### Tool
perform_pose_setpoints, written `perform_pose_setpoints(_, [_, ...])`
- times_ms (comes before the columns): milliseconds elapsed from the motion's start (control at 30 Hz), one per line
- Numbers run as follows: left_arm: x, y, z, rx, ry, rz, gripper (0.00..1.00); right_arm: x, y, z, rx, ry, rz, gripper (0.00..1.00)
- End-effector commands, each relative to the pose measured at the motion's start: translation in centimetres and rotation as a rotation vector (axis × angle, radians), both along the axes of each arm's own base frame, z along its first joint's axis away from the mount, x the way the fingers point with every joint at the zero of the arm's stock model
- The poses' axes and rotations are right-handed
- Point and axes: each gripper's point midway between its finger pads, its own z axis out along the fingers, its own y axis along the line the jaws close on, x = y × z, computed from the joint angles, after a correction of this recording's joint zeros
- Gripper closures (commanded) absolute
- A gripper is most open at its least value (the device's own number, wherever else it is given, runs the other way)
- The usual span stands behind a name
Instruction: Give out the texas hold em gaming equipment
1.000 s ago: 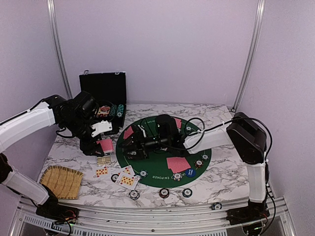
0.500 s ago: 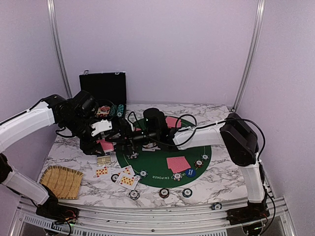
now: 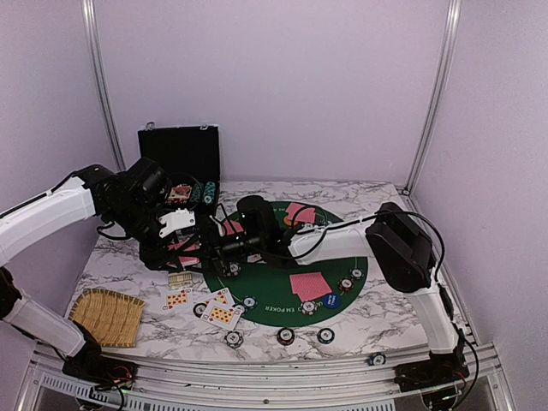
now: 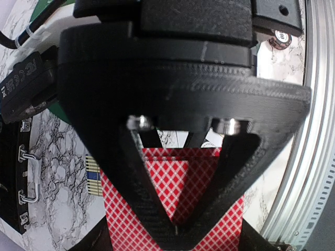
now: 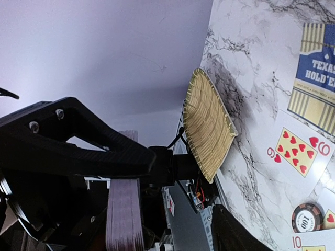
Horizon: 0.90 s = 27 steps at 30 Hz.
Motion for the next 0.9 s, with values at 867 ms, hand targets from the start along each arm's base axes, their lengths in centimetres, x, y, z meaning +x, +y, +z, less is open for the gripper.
perform_pose_setpoints(867, [-0.3, 0.2, 0.4, -0.007, -0.010, -0.006, 1.00, 0.8, -4.6, 1.9, -0.005, -0.022, -0.064, 0.74])
